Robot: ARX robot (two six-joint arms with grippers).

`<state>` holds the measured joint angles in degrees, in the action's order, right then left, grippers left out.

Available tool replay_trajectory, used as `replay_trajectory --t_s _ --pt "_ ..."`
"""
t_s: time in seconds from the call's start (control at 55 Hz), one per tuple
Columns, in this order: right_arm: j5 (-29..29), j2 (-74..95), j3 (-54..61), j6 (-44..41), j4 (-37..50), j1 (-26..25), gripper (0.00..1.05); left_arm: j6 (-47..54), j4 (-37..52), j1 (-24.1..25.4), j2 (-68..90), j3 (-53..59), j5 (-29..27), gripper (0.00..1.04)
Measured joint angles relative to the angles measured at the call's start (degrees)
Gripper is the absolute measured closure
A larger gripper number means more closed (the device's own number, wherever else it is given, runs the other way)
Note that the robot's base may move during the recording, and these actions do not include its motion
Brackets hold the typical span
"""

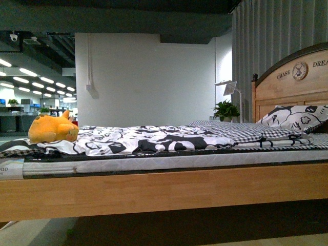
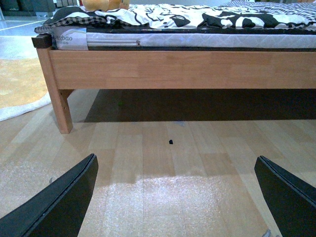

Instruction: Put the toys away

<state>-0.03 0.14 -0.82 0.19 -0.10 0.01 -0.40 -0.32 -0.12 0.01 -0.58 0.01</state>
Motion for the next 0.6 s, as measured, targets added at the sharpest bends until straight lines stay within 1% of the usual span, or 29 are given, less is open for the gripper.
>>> replay_trajectory --t_s 0.6 --pt "0.02 0.00 0.00 0.00 0.00 0.00 0.07 0.00 0.00 0.00 0.00 0.00 0.00 0.06"
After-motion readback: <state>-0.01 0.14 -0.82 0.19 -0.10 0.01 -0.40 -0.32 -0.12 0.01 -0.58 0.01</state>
